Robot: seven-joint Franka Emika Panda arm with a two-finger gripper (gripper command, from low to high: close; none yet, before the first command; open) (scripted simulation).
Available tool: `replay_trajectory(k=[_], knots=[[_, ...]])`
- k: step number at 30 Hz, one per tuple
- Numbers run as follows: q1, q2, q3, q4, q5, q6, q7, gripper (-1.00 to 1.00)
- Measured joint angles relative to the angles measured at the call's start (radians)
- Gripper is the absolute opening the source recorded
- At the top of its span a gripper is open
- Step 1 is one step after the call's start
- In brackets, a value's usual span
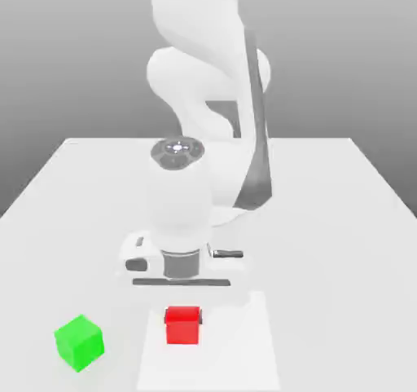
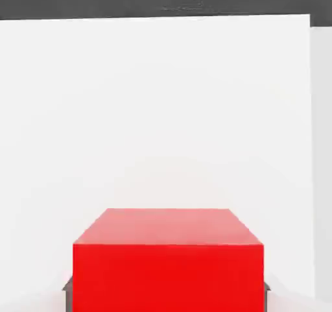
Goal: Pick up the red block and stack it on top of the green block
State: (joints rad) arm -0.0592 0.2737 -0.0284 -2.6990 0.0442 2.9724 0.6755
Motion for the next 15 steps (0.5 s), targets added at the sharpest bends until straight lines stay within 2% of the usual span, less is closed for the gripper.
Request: replay_trajectory(k=[7,13,15], knots=[[0.004,-0.204,-0.016,-0.028,-0.035,-0.176,0.023,-1.00],[-0.205,-0.188,-0.108,0.157,-0.018,-0.346,-0.190,-1.00],[-0.226,-0.139,-0.109,0.188,-0.003,-0.329,-0.232,-1.00]])
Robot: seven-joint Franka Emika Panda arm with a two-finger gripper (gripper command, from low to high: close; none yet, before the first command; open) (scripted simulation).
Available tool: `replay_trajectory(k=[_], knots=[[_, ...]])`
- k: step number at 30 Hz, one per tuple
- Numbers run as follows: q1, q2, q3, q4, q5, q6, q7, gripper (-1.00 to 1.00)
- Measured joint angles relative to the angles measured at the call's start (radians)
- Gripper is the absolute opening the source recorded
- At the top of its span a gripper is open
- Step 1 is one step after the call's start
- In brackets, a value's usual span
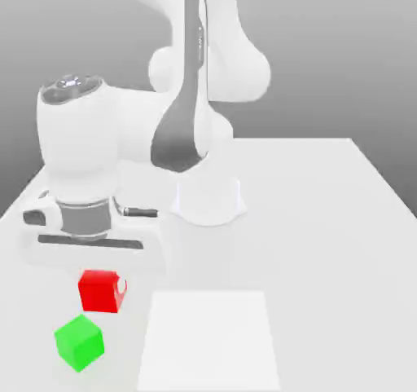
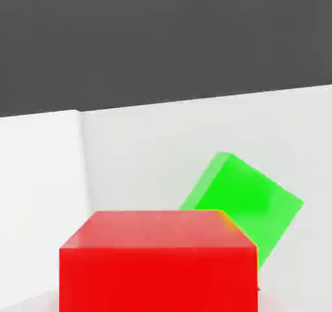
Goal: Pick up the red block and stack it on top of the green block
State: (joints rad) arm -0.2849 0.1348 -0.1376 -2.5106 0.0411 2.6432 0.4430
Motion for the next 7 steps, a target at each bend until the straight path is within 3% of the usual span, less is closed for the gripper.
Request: replay_trajectory(k=[3,4,7], knots=[[-0.017,0.102,0.018,0.014,0.031,0.087,-0.032,-1.00],[-0.024,0.126,0.025,0.015,0.035,0.109,-0.035,1.00],[-0.024,0.126,0.025,0.015,0.035,0.109,-0.035,1.00]])
